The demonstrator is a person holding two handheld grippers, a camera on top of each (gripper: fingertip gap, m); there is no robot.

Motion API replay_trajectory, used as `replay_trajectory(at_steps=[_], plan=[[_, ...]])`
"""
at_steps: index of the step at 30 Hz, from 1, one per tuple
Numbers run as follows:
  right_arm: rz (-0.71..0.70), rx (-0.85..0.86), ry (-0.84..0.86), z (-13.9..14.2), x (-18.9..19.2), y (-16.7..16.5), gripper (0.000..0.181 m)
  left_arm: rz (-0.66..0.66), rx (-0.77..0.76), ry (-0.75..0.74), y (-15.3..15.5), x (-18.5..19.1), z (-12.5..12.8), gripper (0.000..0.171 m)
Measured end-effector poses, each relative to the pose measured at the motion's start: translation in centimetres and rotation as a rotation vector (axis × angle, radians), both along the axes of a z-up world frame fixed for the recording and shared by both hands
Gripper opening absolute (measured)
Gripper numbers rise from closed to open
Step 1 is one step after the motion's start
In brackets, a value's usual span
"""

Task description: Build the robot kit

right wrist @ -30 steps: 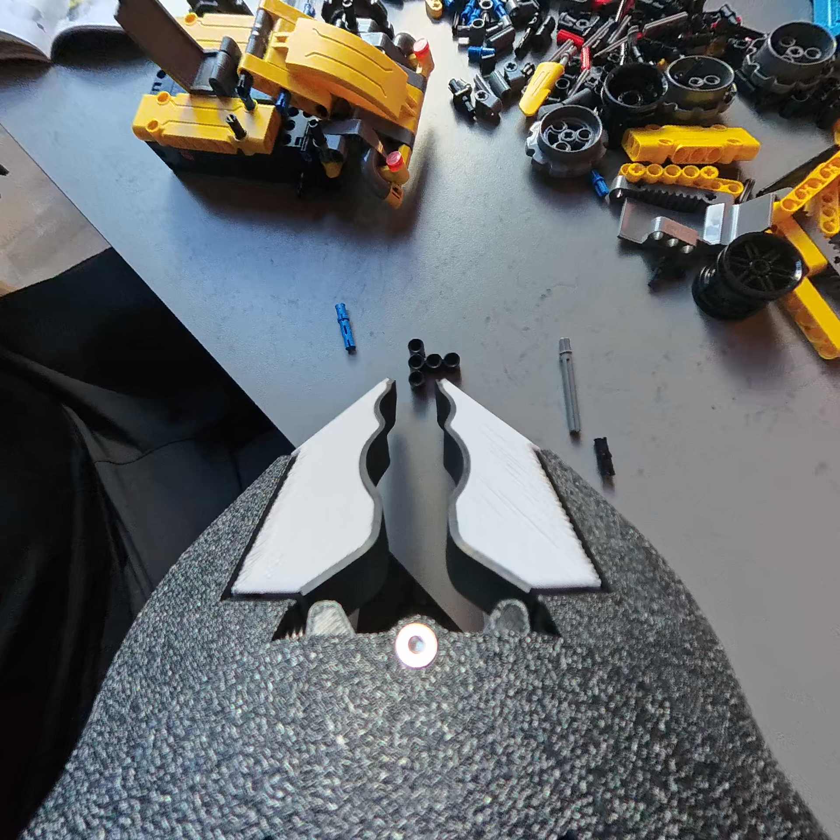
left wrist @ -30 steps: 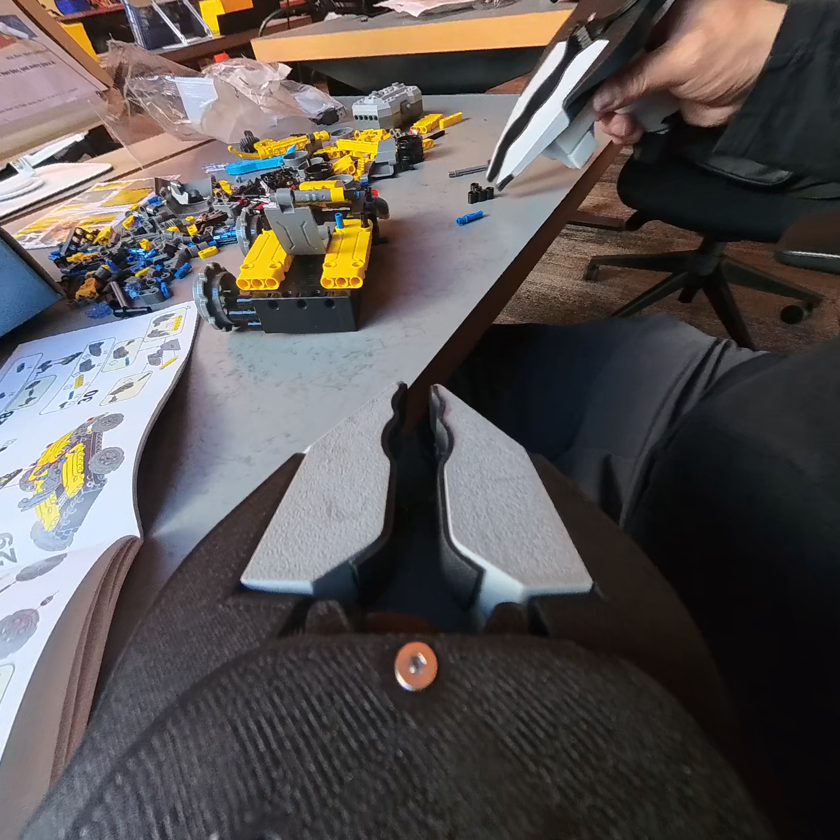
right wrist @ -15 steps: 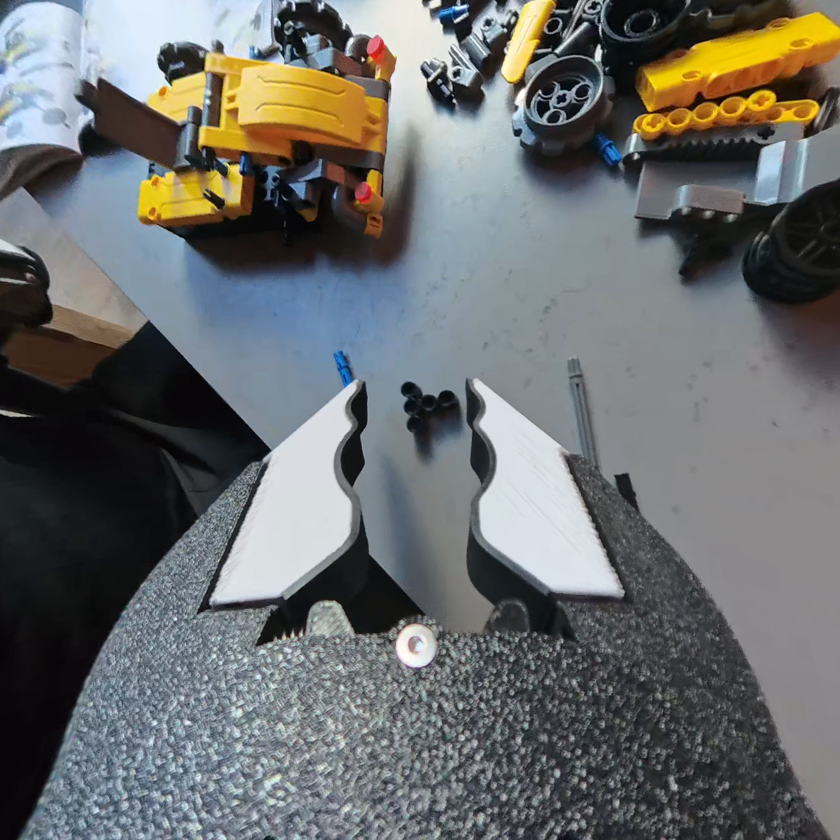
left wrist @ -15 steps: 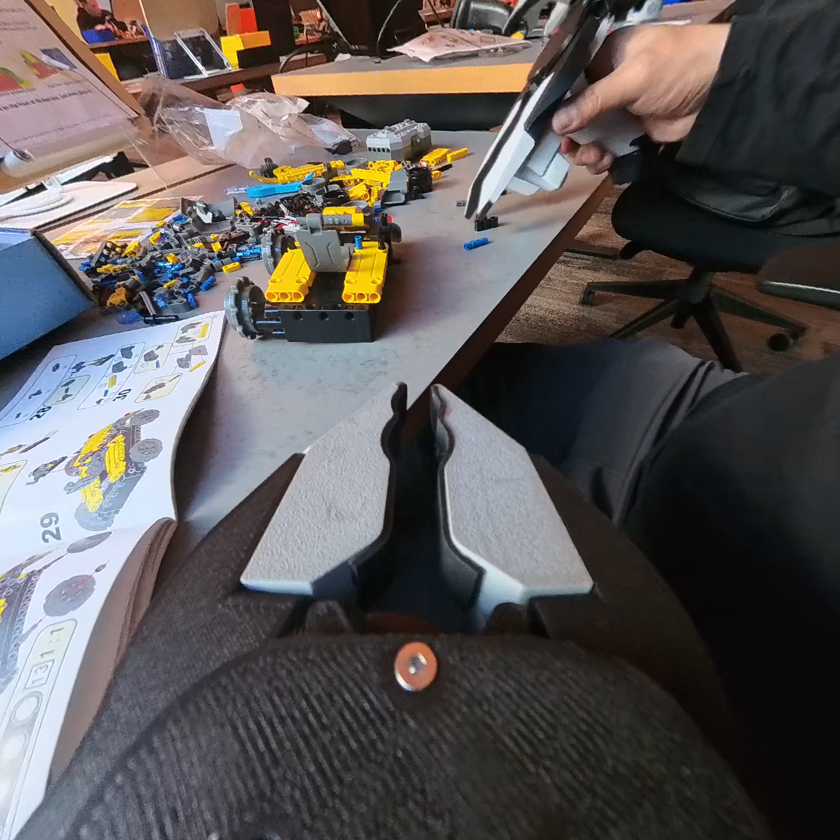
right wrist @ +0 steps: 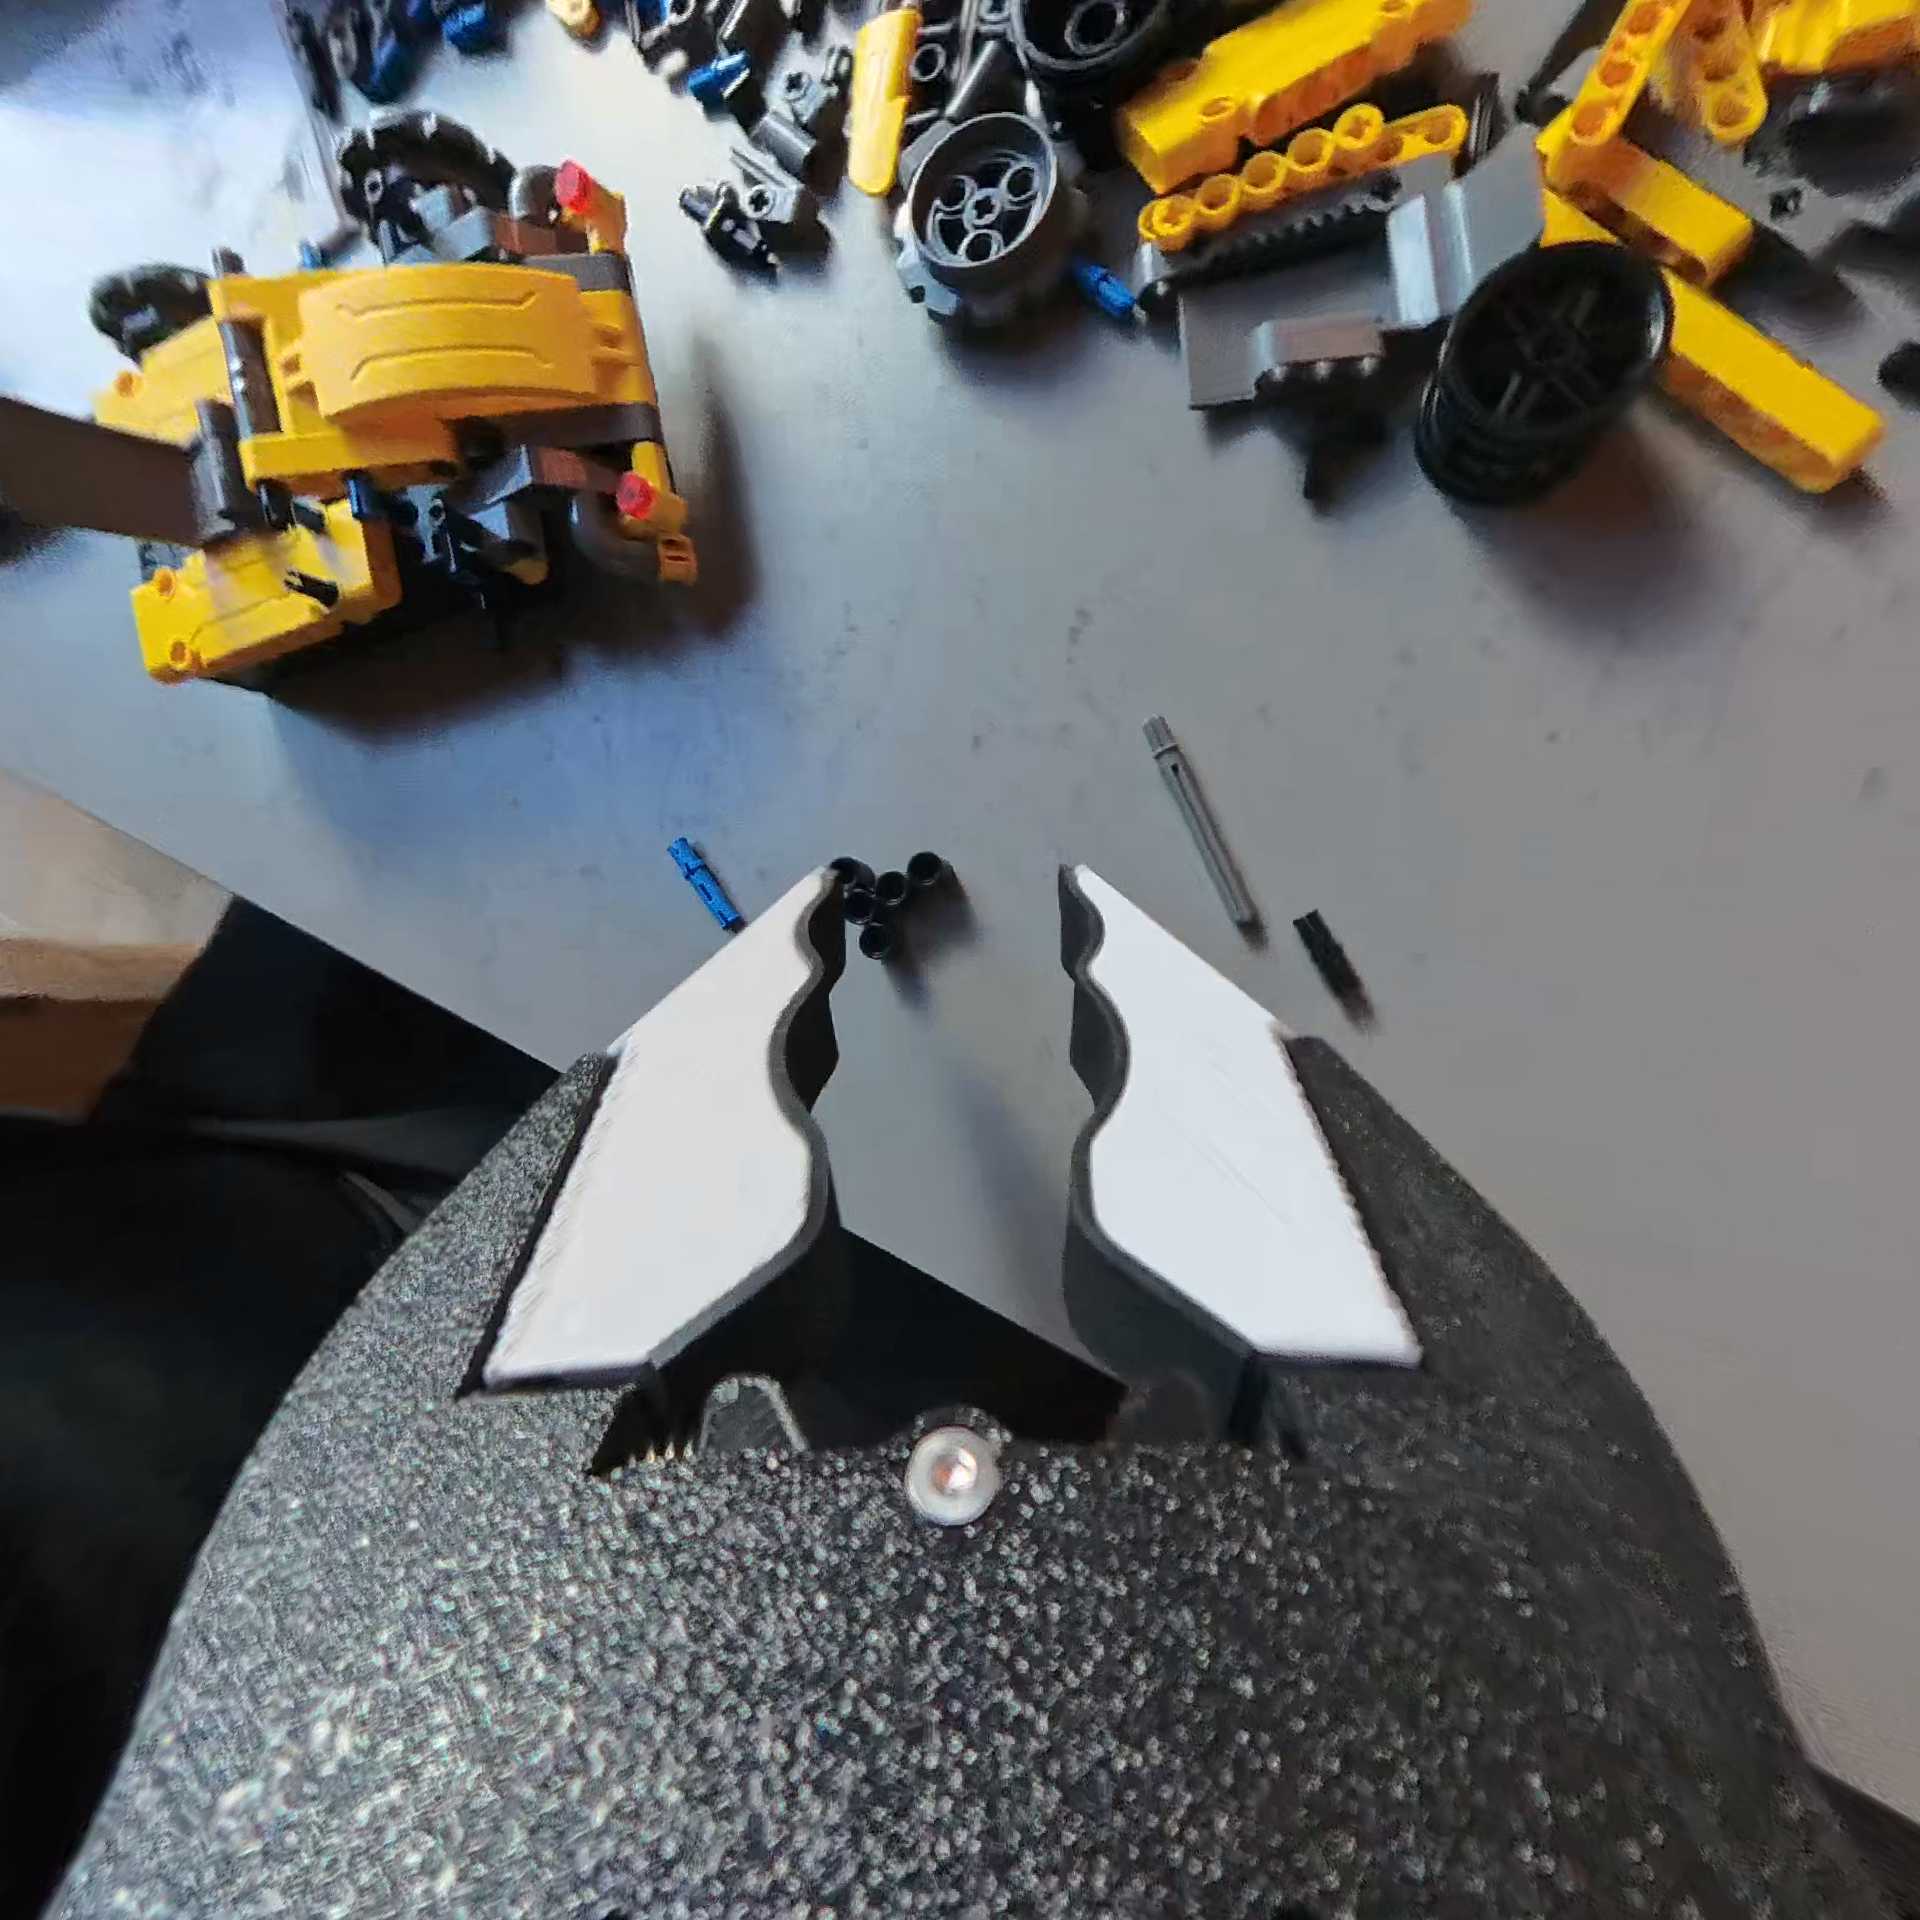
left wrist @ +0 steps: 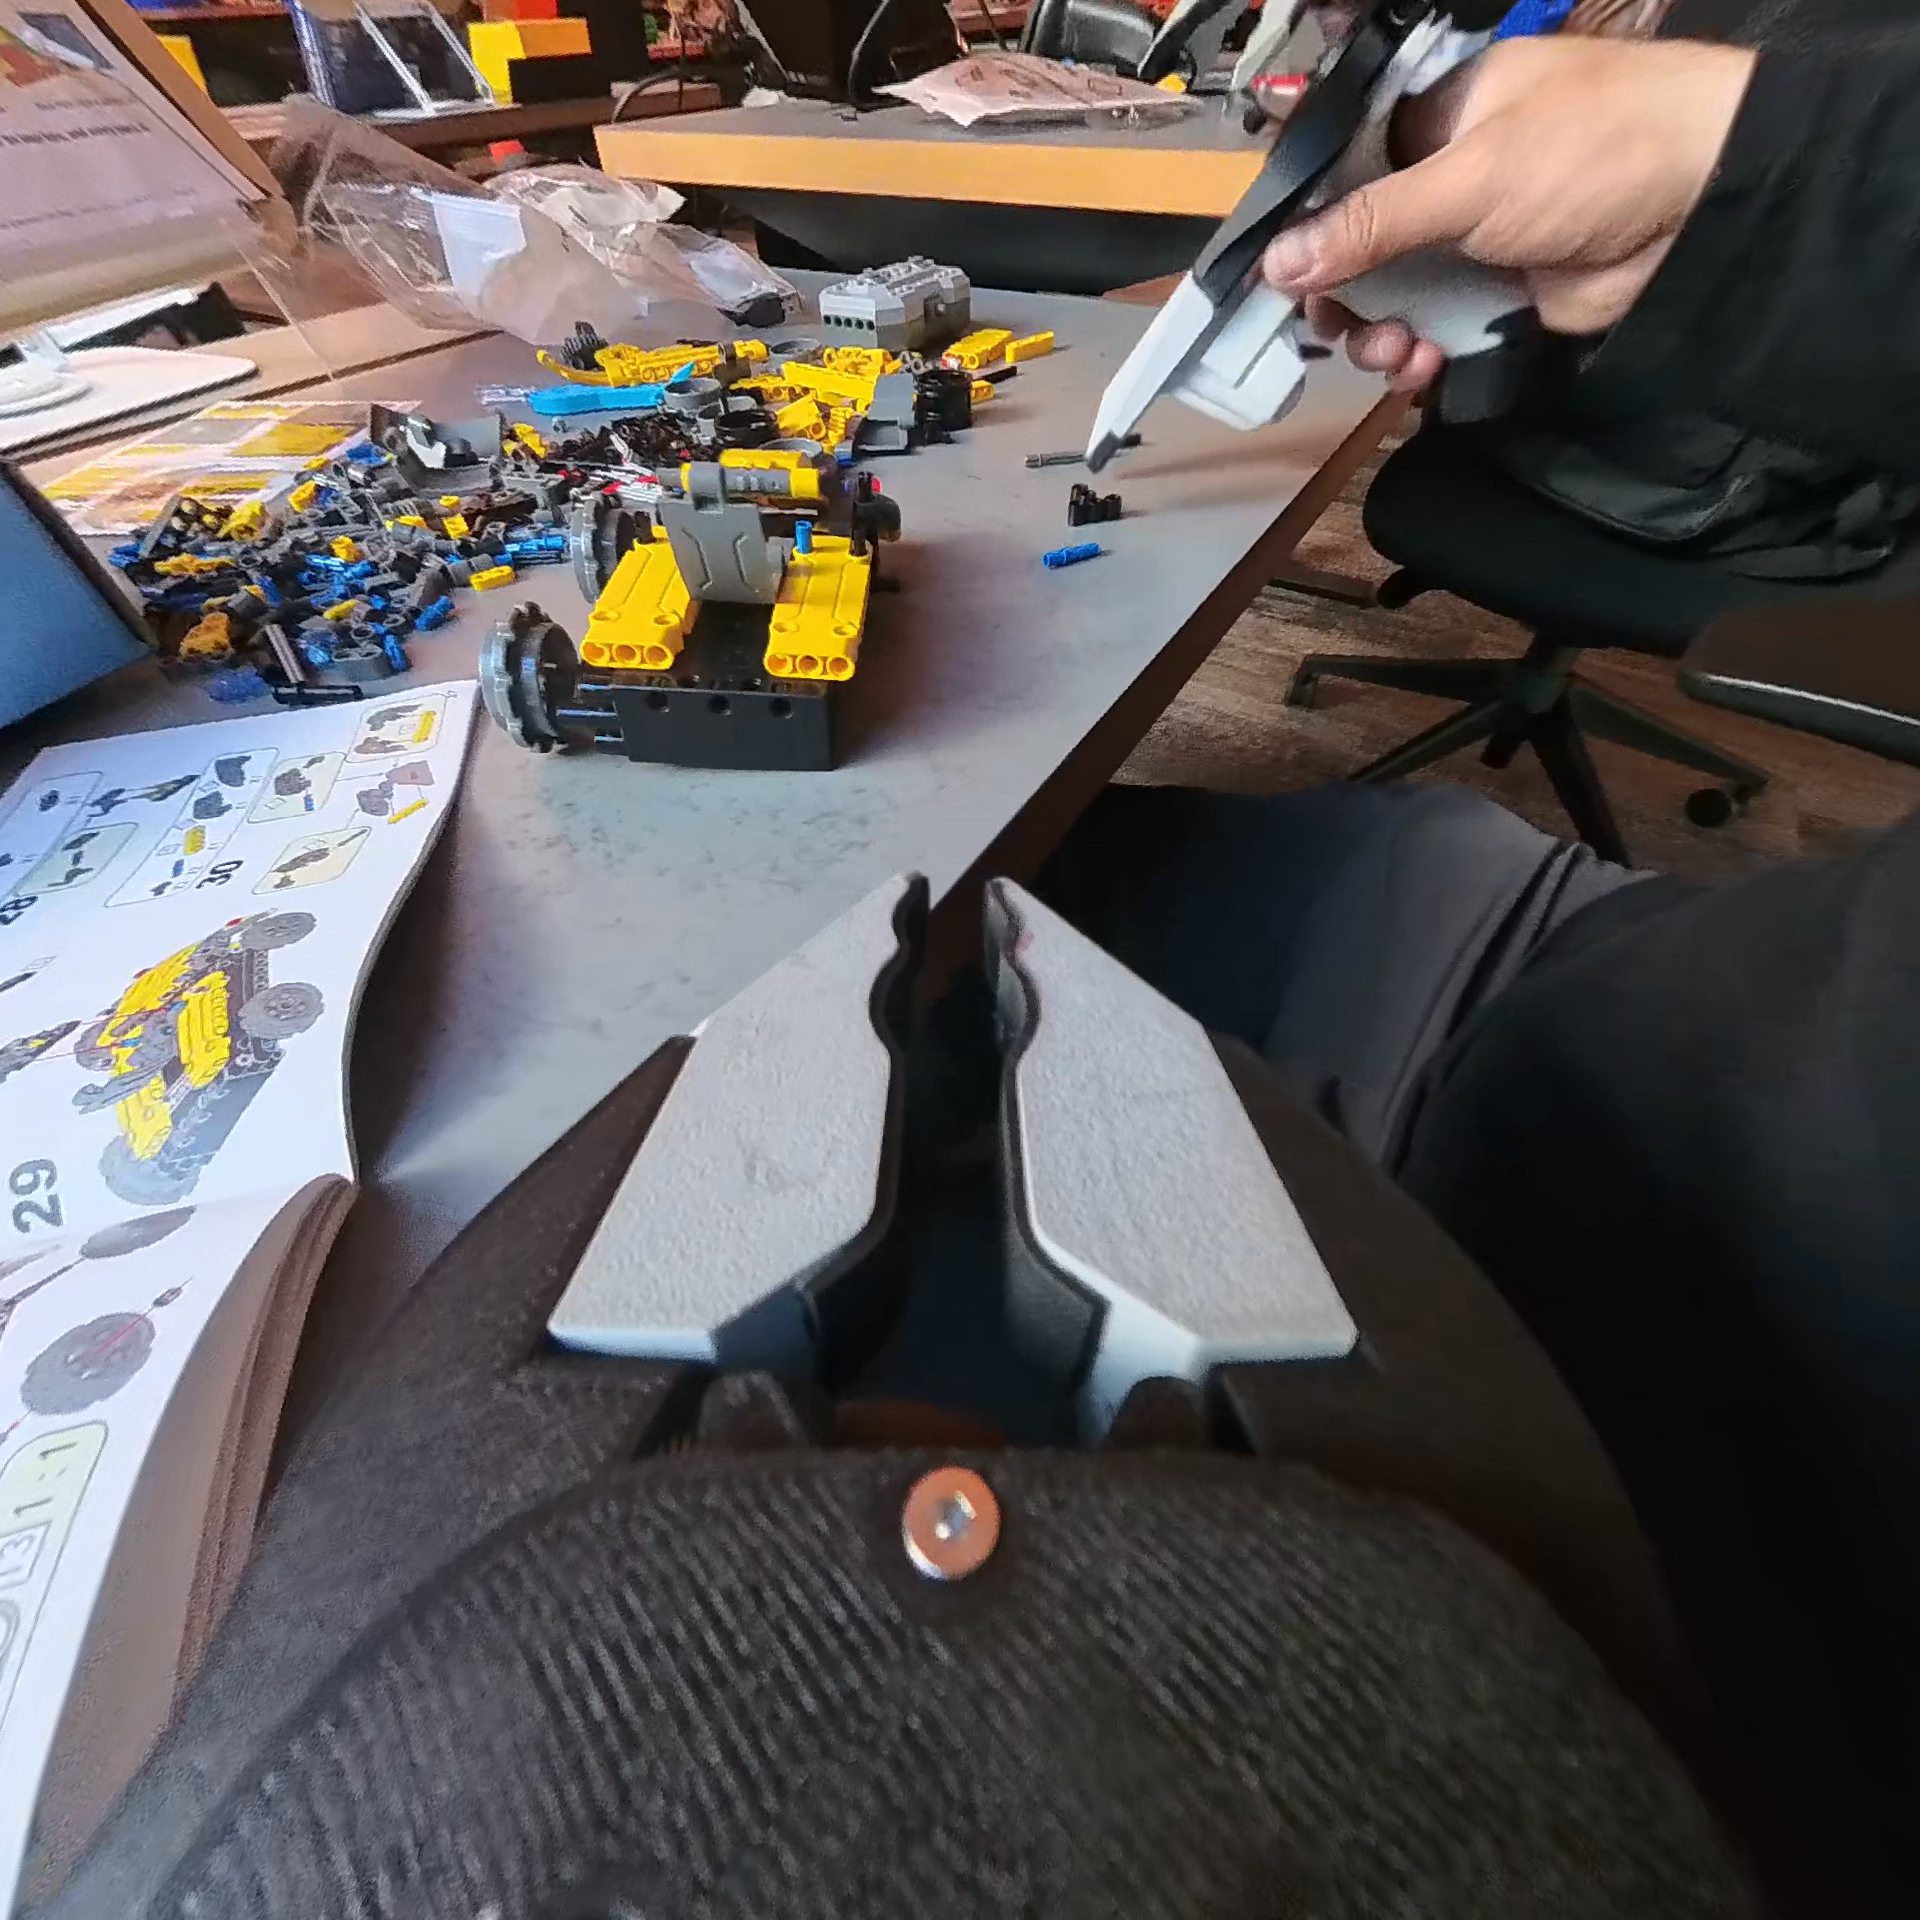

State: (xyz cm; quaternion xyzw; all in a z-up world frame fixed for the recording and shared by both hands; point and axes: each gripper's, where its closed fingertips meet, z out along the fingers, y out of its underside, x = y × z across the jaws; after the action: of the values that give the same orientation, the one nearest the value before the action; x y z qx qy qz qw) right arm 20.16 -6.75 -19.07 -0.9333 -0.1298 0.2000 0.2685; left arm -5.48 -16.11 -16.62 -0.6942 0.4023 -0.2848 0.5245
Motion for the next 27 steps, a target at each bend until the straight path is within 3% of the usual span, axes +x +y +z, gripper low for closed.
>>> replay_trajectory(at_steps=[6,12,15,18,24,27], plan=[[-0.042,0.006,0.091,-0.7,-0.9,0.1,0.034,0.01,0.012,0.035,0.1,0.1,-0.6,0.007],[0.152,-0.017,0.059,-0.7,-3.7,0.7,0.012,0.004,0.004,0.035,0.1,0.2,-0.7,0.007],[0.228,-0.013,0.023,0.6,-4.9,1.3,0.017,0.005,0.011,0.044,0.0,0.1,-0.7,0.007],[0.206,0.029,-0.062,1.9,-3.9,1.6,0.016,0.01,0.014,0.038,0.1,-0.1,-0.6,0.007],[0.12,-0.056,-0.092,-0.6,-2.5,-0.8,0.019,-0.004,0.009,0.031,-0.2,0.1,-0.5,0.007],[0.171,-0.064,-0.051,-0.8,-3.4,-1.0,0.013,-0.007,0.013,0.036,-0.2,0.2,-0.5,0.007]])
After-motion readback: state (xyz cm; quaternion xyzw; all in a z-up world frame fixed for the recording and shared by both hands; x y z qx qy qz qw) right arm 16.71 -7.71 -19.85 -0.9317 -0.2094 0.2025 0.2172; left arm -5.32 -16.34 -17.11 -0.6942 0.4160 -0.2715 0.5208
